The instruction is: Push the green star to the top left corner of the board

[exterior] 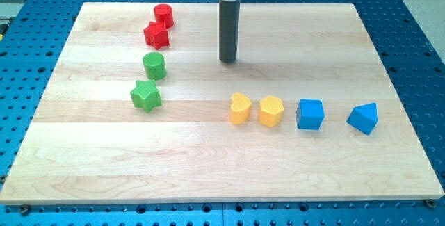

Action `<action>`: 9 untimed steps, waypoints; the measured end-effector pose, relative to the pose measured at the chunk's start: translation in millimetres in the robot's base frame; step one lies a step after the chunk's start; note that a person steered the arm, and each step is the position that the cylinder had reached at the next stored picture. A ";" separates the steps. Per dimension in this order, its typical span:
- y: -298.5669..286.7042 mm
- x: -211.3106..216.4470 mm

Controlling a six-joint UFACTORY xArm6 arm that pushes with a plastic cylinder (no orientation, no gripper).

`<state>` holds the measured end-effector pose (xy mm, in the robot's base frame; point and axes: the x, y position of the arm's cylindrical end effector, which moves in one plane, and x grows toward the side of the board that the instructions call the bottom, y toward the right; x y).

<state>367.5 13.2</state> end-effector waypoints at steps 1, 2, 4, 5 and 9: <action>-3.8 21.7; -20.1 52.2; -121.5 107.5; -171.8 108.3; -234.0 31.2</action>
<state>398.6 -220.8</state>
